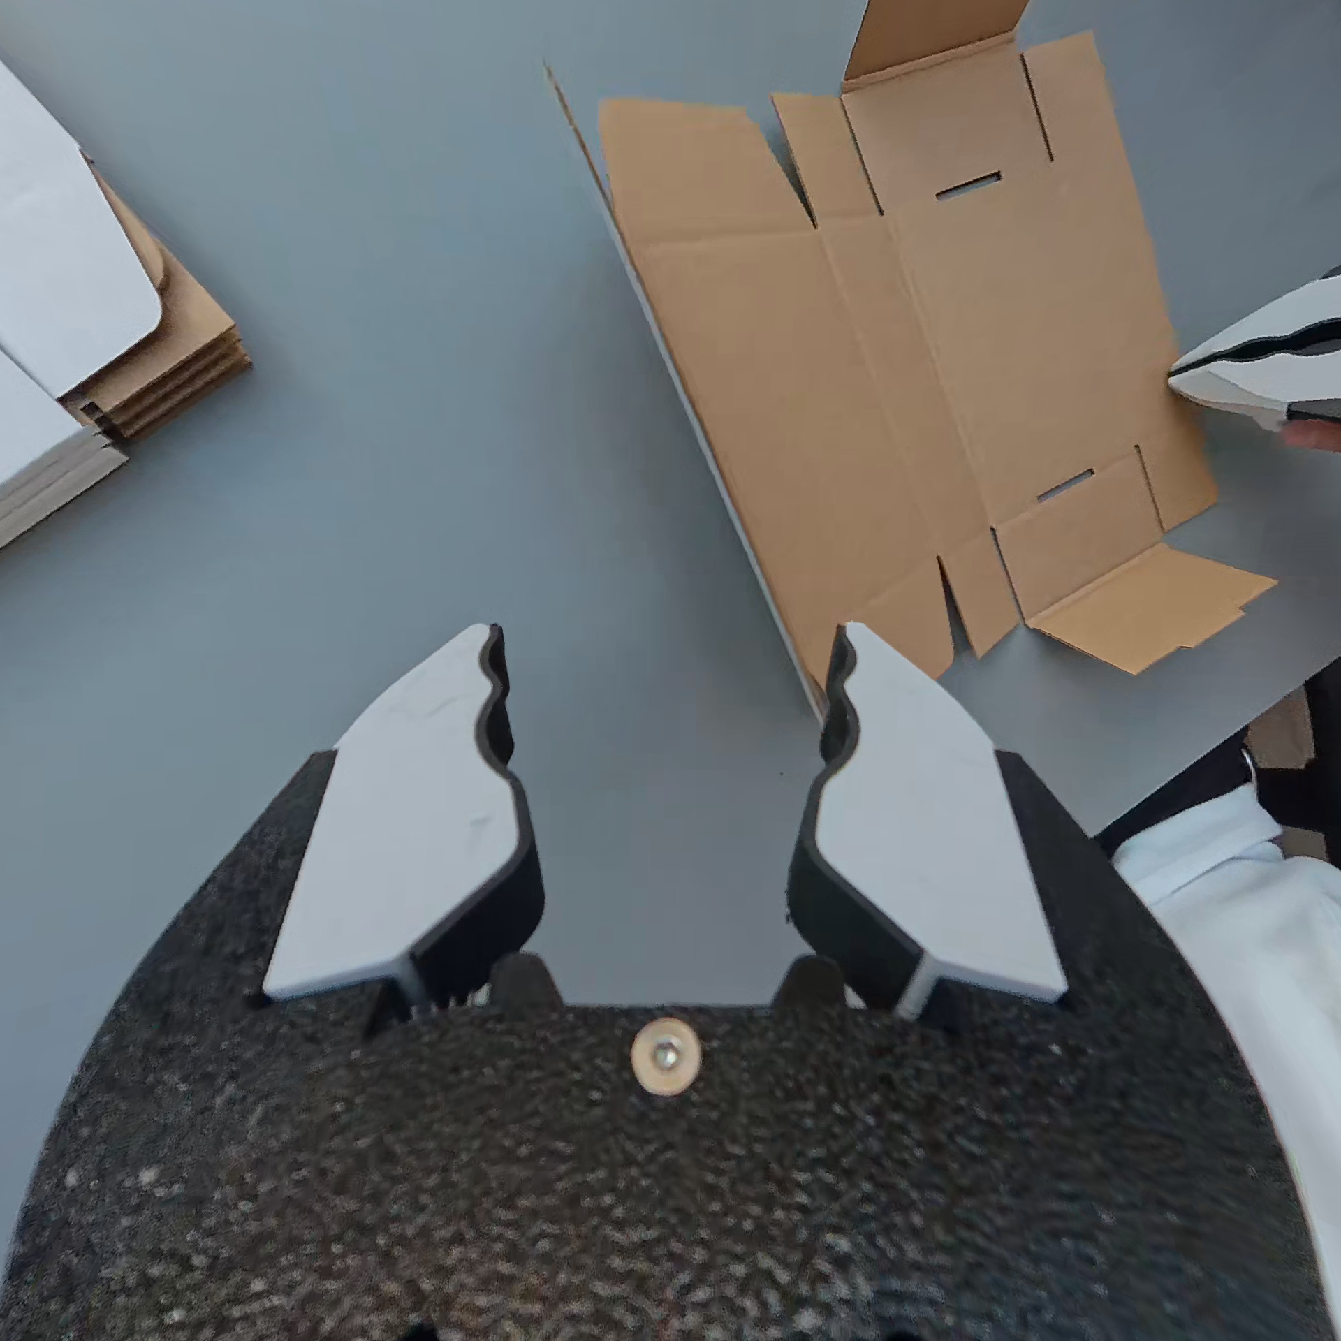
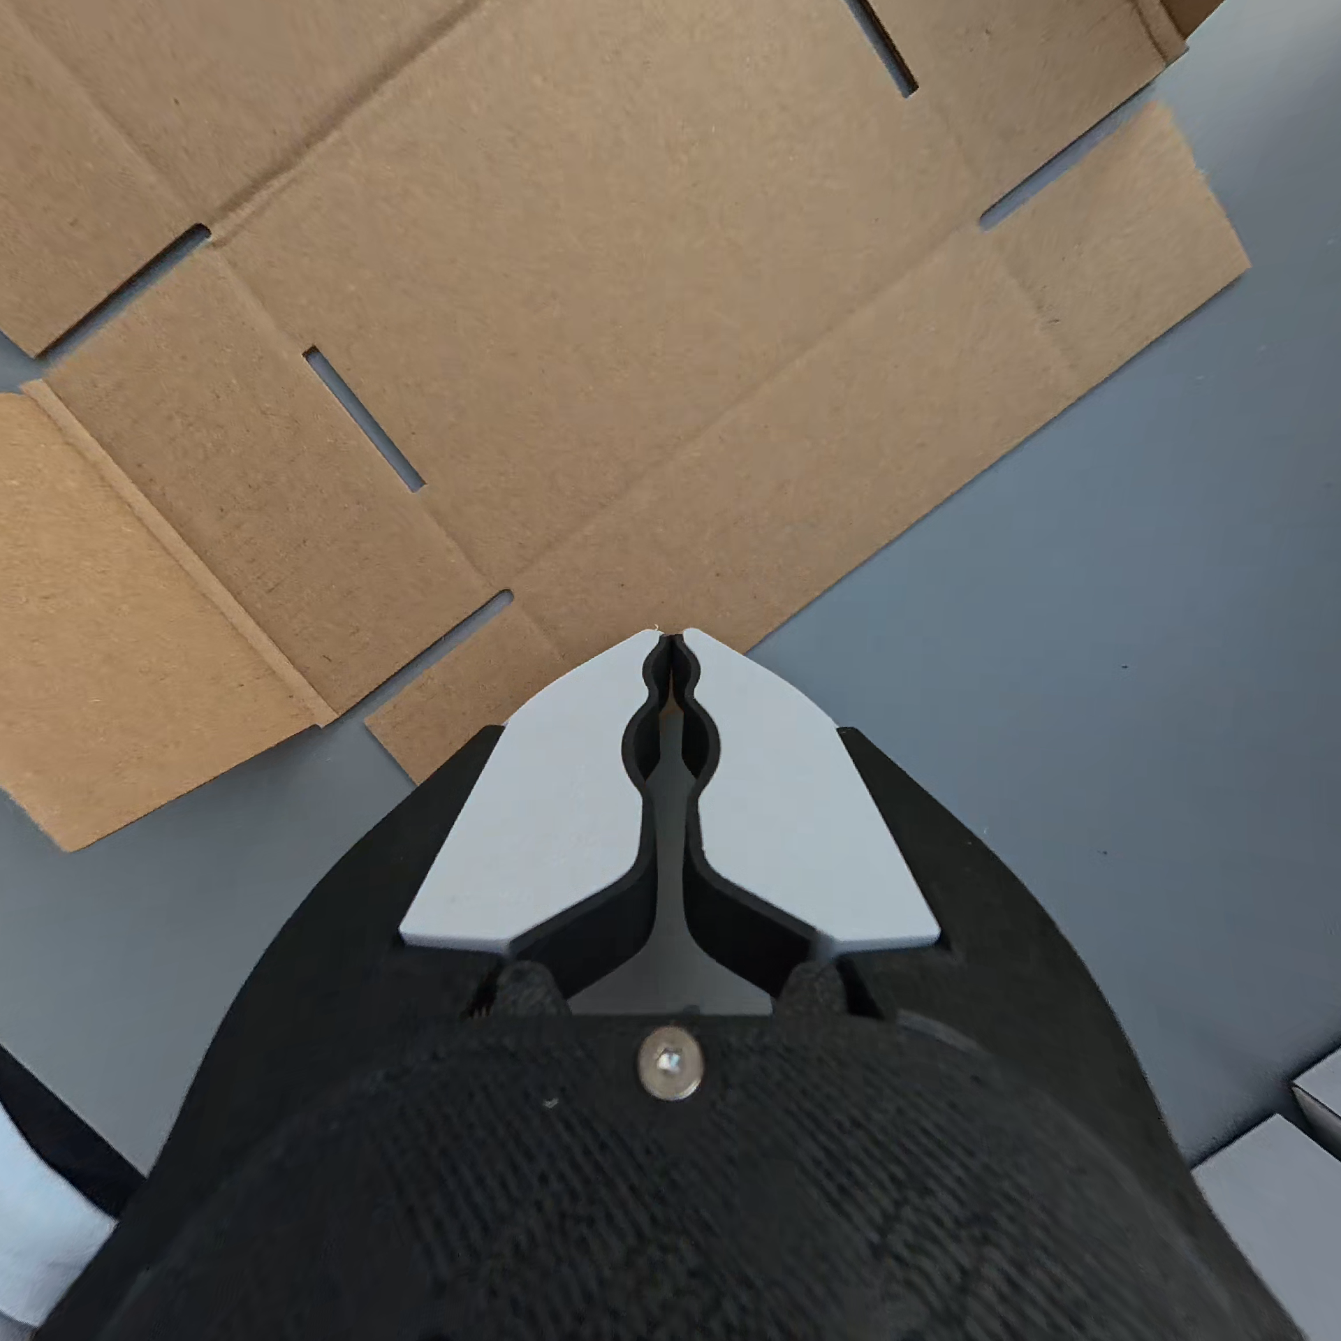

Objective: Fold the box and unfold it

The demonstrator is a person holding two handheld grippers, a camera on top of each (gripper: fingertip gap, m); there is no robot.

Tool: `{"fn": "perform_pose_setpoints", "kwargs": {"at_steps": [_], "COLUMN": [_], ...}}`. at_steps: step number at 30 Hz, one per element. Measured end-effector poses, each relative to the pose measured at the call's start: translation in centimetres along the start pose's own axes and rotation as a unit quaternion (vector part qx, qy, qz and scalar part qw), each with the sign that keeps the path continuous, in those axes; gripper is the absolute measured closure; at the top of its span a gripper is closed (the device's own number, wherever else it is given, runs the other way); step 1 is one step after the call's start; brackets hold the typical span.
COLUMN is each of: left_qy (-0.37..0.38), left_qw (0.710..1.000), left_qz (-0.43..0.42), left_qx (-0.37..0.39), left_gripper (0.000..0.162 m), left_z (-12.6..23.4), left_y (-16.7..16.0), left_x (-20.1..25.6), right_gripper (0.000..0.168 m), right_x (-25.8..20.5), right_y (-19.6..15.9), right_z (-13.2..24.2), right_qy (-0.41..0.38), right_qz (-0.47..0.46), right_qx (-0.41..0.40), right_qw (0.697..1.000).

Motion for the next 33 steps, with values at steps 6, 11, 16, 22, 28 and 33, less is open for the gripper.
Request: {"fn": "perform_pose_setpoints", "kwargs": {"at_steps": [6, 11, 16, 22, 28, 33], "left_qy": [-0.034, -0.021, -0.056, -0.197, -0.360, -0.444], "left_qw": [0.998, 0.987, 0.973, 0.956, 0.909, 0.870], "left_qz": [0.027, 0.035, 0.050, 0.115, 0.193, 0.215], "left_qx": [-0.052, -0.157, -0.220, -0.185, -0.080, 0.002], "left_gripper": [0.089, 0.087, 0.088, 0.125, 0.157, 0.159], "left_z": [-2.9, -6.5, -9.2, -9.2, -7.4, -6.3], "left_y": [2.4, 0.6, -1.9, -2.1, -2.4, -3.7], "left_x": [1.1, 0.9, 1.8, 2.7, 3.0, 3.1], "right_gripper": [0.168, 0.168, 0.168, 0.168, 0.168, 0.158], "right_x": [-0.5, -0.5, -0.4, -0.2, 0.2, 0.7], "right_y": [0.1, 0.0, -0.1, -0.3, -0.5, -0.3], "right_z": [0.0, 0.0, 0.0, 0.1, 0.1, 0.5], "right_qy": [-0.042, -0.044, -0.039, -0.021, 0.012, 0.059], "right_qz": [0.047, 0.046, 0.044, 0.021, -0.003, -0.034], "right_qx": [-0.012, -0.010, 0.003, 0.035, 0.060, 0.097], "right_qw": [0.998, 0.998, 0.998, 0.999, 0.998, 0.993]}}
Point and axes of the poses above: each gripper's, where its closed fingertips meet, z back along the fingers, y out of its top, x = y × z across the jaws, the point moved 5 cm from there along z, back along the fingers, and after that the axes turned 10 degrees about x, right-handed, at the moved point
